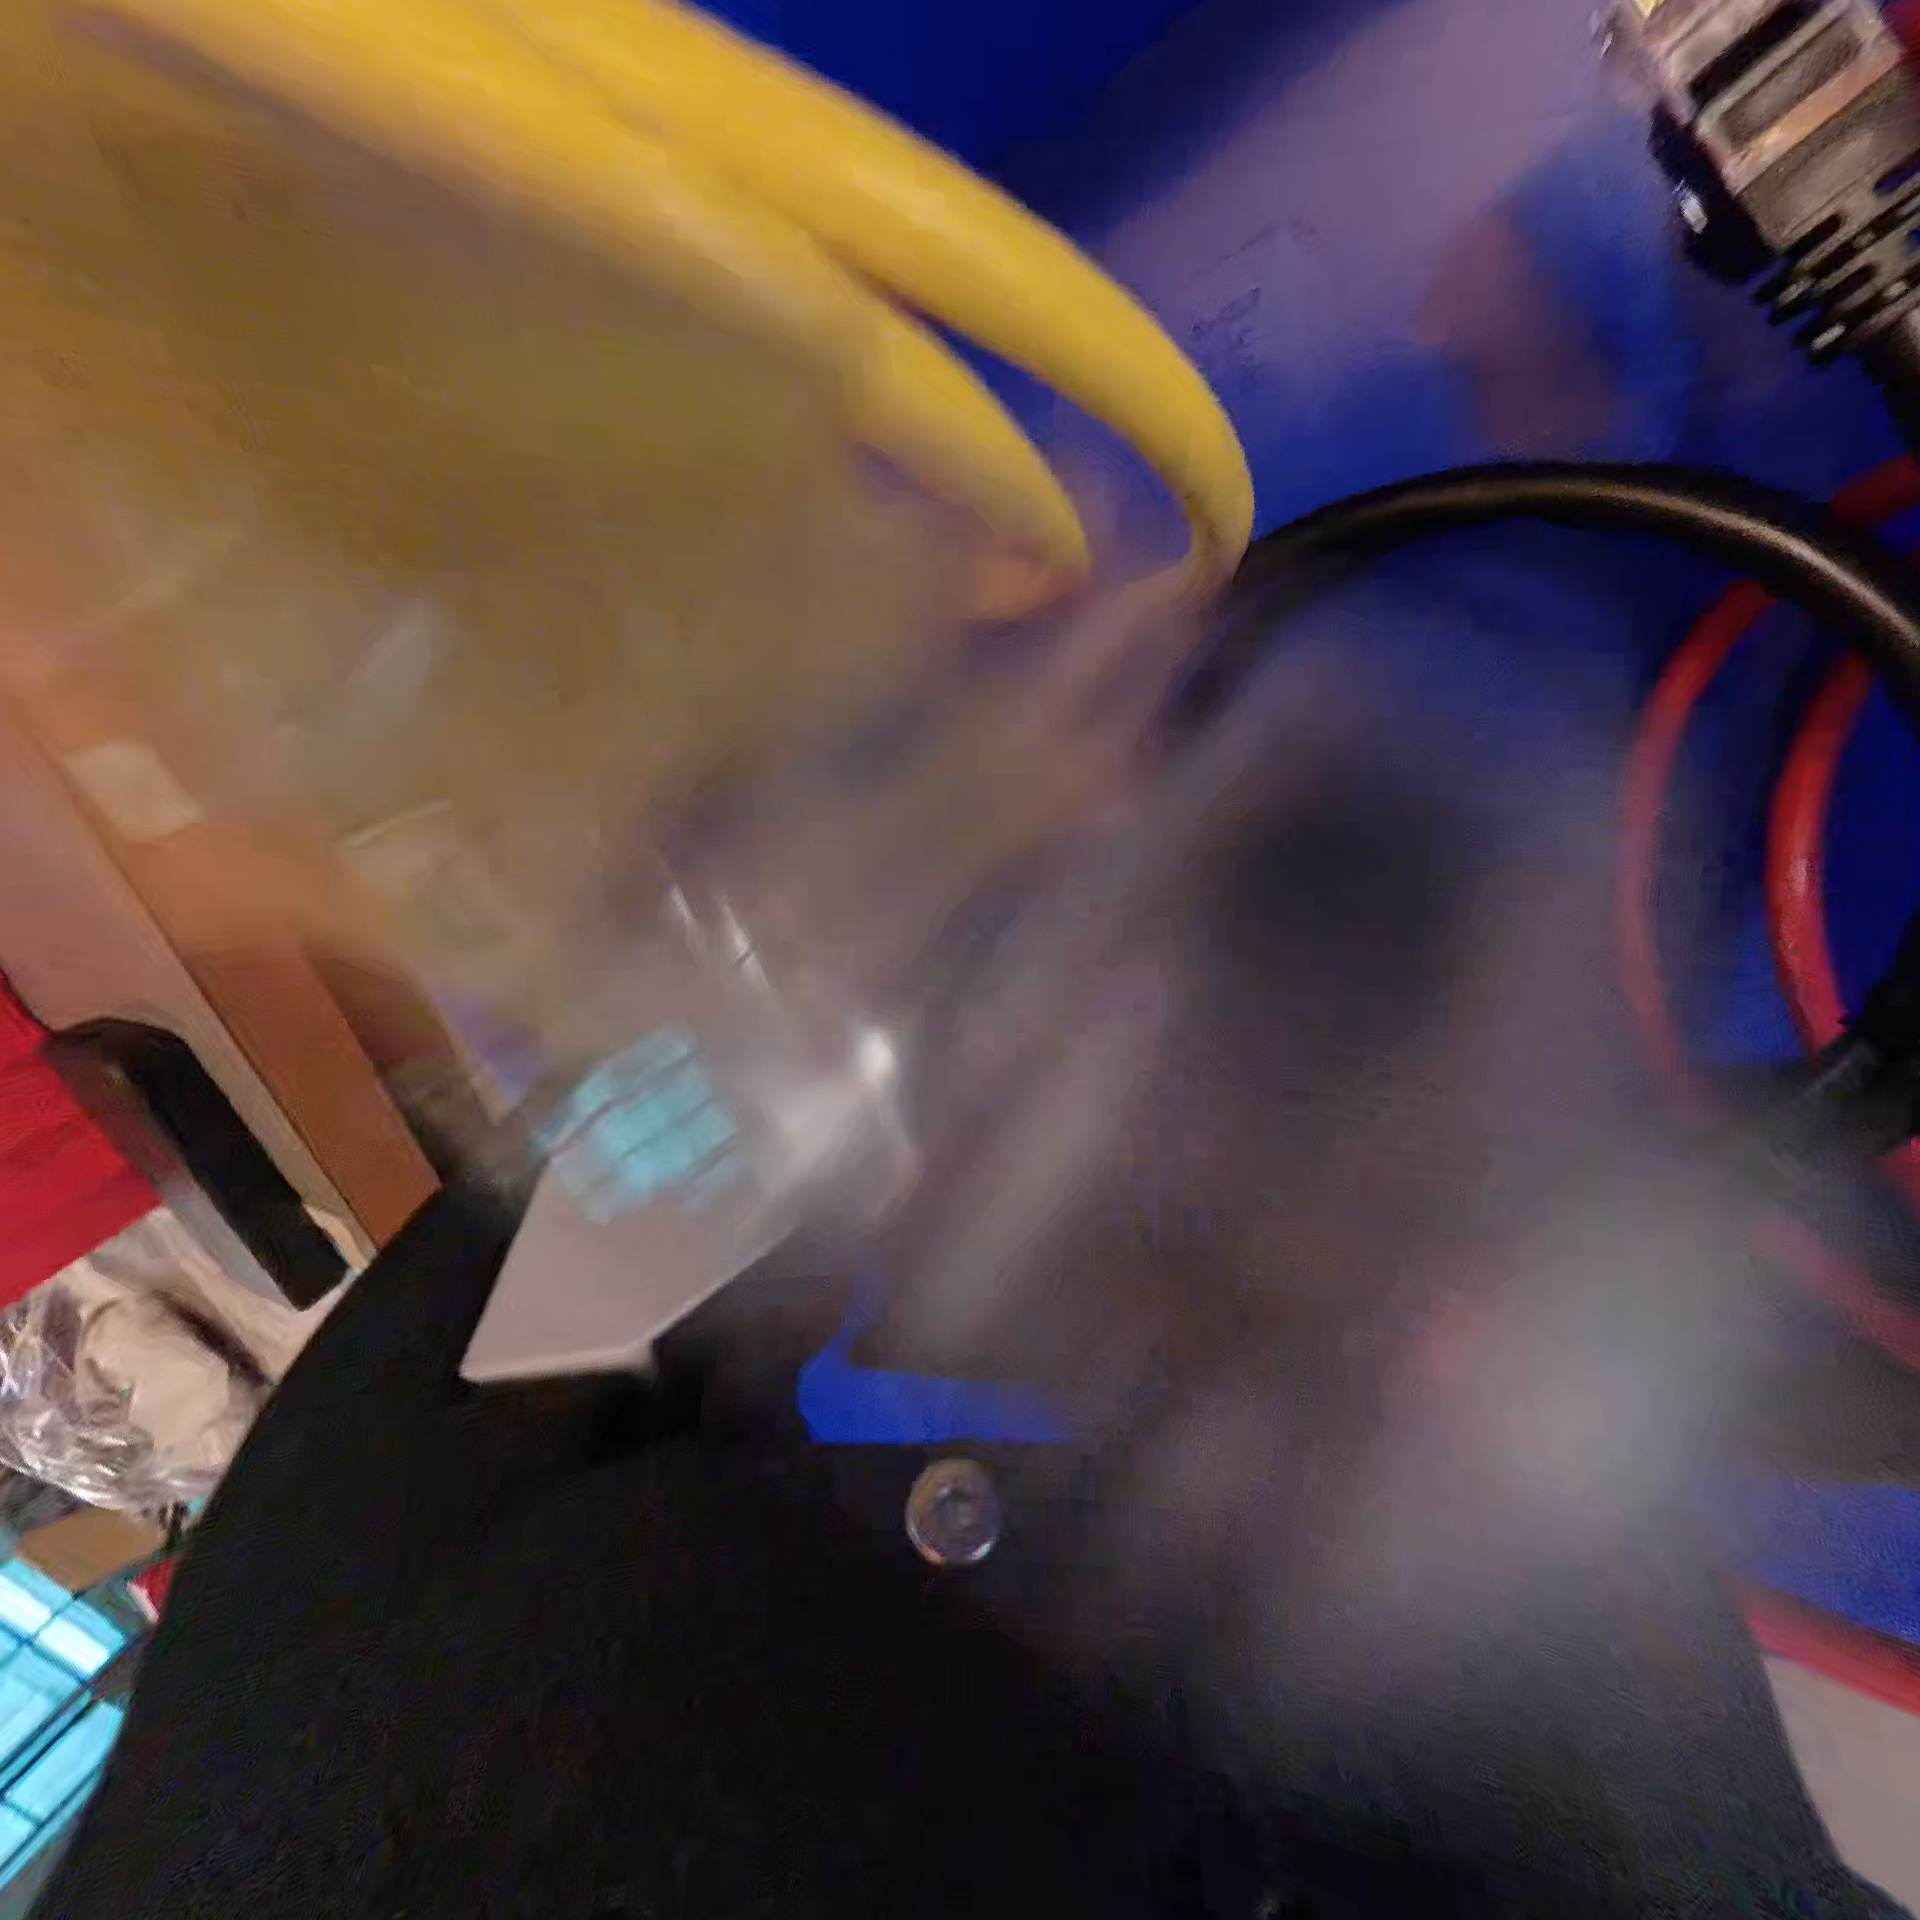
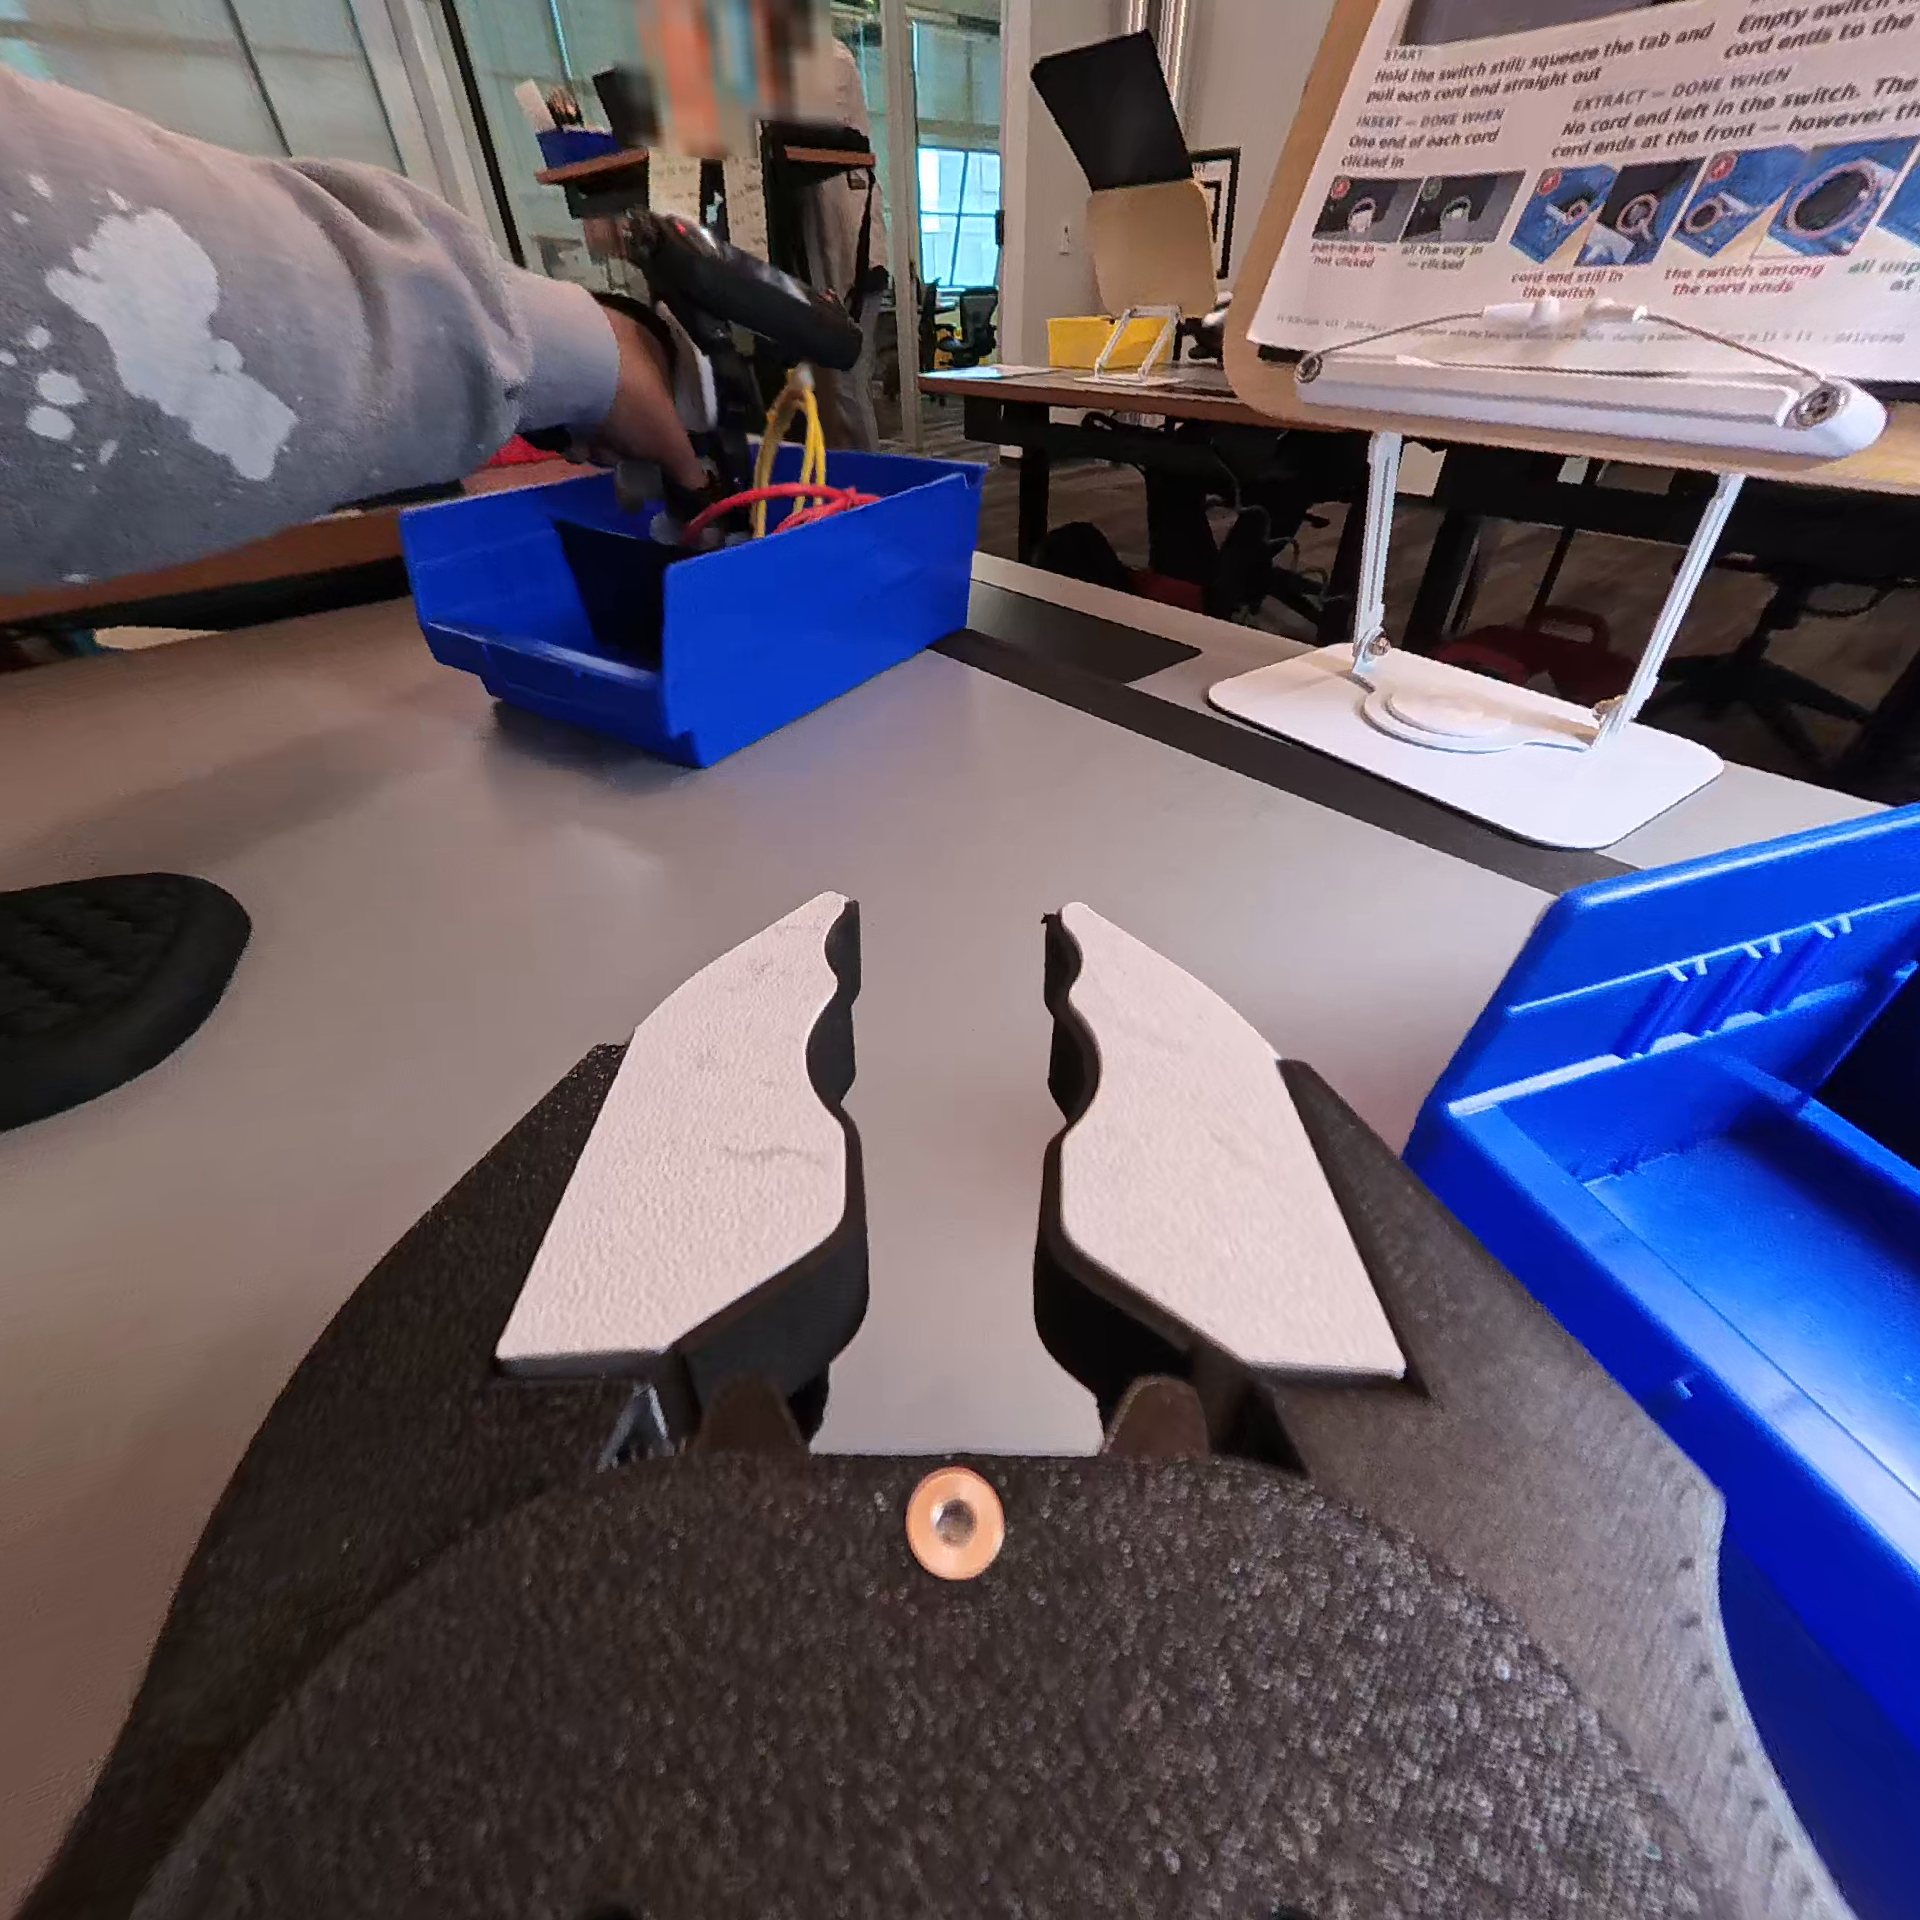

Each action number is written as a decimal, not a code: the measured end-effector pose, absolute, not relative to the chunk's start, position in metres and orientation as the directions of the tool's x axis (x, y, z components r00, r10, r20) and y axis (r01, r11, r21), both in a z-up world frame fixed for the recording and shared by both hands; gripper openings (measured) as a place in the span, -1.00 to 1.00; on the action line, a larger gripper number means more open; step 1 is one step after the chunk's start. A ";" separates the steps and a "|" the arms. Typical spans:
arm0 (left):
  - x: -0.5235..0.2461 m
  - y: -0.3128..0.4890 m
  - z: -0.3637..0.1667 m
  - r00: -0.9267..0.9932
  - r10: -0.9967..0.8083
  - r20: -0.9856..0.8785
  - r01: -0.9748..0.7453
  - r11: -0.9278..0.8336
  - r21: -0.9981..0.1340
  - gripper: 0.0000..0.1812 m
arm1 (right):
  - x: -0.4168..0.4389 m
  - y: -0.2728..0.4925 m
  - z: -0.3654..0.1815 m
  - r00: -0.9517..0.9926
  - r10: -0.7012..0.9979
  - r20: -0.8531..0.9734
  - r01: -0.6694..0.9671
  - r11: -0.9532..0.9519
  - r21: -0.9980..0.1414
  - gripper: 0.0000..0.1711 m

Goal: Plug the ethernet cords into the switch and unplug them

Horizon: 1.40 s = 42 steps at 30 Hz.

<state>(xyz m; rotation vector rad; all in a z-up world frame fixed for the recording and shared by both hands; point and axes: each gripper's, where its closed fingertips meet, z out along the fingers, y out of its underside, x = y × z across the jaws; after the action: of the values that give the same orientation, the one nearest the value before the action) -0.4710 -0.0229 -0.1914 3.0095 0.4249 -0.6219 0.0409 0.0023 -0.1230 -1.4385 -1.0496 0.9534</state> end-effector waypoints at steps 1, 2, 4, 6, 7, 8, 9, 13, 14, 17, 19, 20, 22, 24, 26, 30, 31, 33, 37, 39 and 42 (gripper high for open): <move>-0.470 -0.023 -0.186 0.883 0.246 -0.399 0.255 -0.967 -0.031 -0.46 | 0.041 0.002 -0.122 0.293 0.956 -0.010 0.104 -0.042 -0.994 -0.62; -0.471 -0.024 -0.179 0.879 0.232 -0.416 0.233 -0.971 -0.049 -0.46 | 0.041 0.001 -0.121 0.293 0.956 -0.005 0.102 -0.037 -0.994 -0.62; -0.475 -0.024 -0.161 0.858 0.207 -0.470 0.188 -0.978 -0.089 -0.49 | 0.041 0.001 -0.121 0.298 0.955 0.011 0.105 -0.021 -0.994 -0.63; -0.475 -0.025 -0.146 0.853 0.205 -0.479 0.166 -0.979 -0.122 -0.51 | 0.041 0.002 -0.123 0.303 0.953 0.031 0.114 -0.004 -0.994 -0.64; -0.474 -0.025 -0.138 0.857 0.212 -0.469 0.163 -0.976 -0.144 -0.51 | 0.041 0.002 -0.124 0.303 0.952 0.040 0.115 0.005 -0.993 -0.65; -0.474 -0.025 -0.129 0.857 0.219 -0.467 0.156 -0.973 -0.170 -0.52 | 0.042 0.003 -0.125 0.307 0.950 0.051 0.117 0.015 -0.993 -0.65; -0.475 -0.024 -0.119 0.851 0.218 -0.478 0.139 -0.971 -0.195 -0.52 | 0.042 0.003 -0.126 0.312 0.948 0.061 0.118 0.025 -0.993 -0.66; -0.474 -0.023 -0.069 0.820 0.176 -0.544 0.020 -0.960 -0.281 -0.57 | 0.045 0.002 -0.123 0.316 0.945 0.084 0.099 0.056 -0.994 -0.67; -0.471 -0.022 -0.053 0.808 0.165 -0.565 -0.023 -0.950 -0.310 -0.58 | 0.046 0.002 -0.122 0.317 0.944 0.090 0.097 0.063 -0.993 -0.67; -0.456 -0.022 0.008 0.732 0.141 -0.667 -0.185 -0.901 -0.393 -0.62 | 0.048 0.003 -0.120 0.324 0.940 0.107 0.089 0.083 -0.993 -0.67; -0.439 -0.025 0.047 0.682 0.143 -0.717 -0.291 -0.847 -0.445 -0.64 | 0.049 0.007 -0.118 0.334 0.937 0.106 0.082 0.084 -0.993 -0.67; -0.427 -0.025 0.064 0.670 0.137 -0.729 -0.350 -0.808 -0.474 -0.65 | 0.049 0.009 -0.116 0.339 0.934 0.108 0.079 0.086 -0.993 -0.67; -0.397 -0.025 0.093 0.679 0.135 -0.722 -0.450 -0.700 -0.554 -0.67 | 0.048 0.013 -0.106 0.353 0.927 0.123 0.068 0.106 -0.992 -0.67; -0.360 -0.025 0.112 0.725 0.112 -0.679 -0.515 -0.566 -0.644 -0.68 | 0.043 0.017 -0.088 0.362 0.923 0.127 0.040 0.121 -0.992 -0.67; -0.317 -0.022 0.120 0.799 0.048 -0.599 -0.532 -0.406 -0.743 -0.67 | 0.035 0.021 -0.065 0.357 0.927 0.112 0.003 0.119 -0.993 -0.67; -0.219 -0.014 0.113 0.902 -0.261 -0.344 -0.378 -0.090 -0.922 -0.69 | 0.017 0.031 -0.005 0.338 0.938 0.078 -0.105 0.120 -0.987 -0.67; -0.193 -0.014 0.110 0.890 -0.361 -0.277 -0.308 -0.028 -0.951 -0.69 | 0.012 0.033 0.009 0.315 0.947 0.060 -0.132 0.106 -0.986 -0.67; -0.142 -0.018 0.106 0.811 -0.566 -0.148 -0.134 0.066 -0.989 -0.68 | 0.002 0.037 0.031 0.242 0.970 -0.024 -0.175 0.019 -0.984 -0.62; -0.061 -0.030 0.092 0.559 -0.829 -0.019 0.086 0.081 -0.993 -0.69 | -0.008 0.014 0.068 -0.057 0.987 -0.153 -0.275 -0.163 -0.947 -0.44; -0.032 -0.031 0.075 0.466 -0.885 -0.002 0.063 0.036 -0.997 -0.69 | -0.005 -0.005 0.073 -0.142 0.986 -0.084 -0.287 -0.122 -0.950 -0.42; -0.006 -0.037 0.051 0.364 -0.931 0.011 0.032 0.001 -1.000 -0.69 | -0.012 -0.024 0.052 -0.180 0.983 0.049 -0.199 0.012 -0.980 -0.47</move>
<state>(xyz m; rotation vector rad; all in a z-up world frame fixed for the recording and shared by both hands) -0.0057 -0.0373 0.0513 3.1510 -2.1260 2.2253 -0.0125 -0.0242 0.0522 -0.9450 -1.2046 1.4069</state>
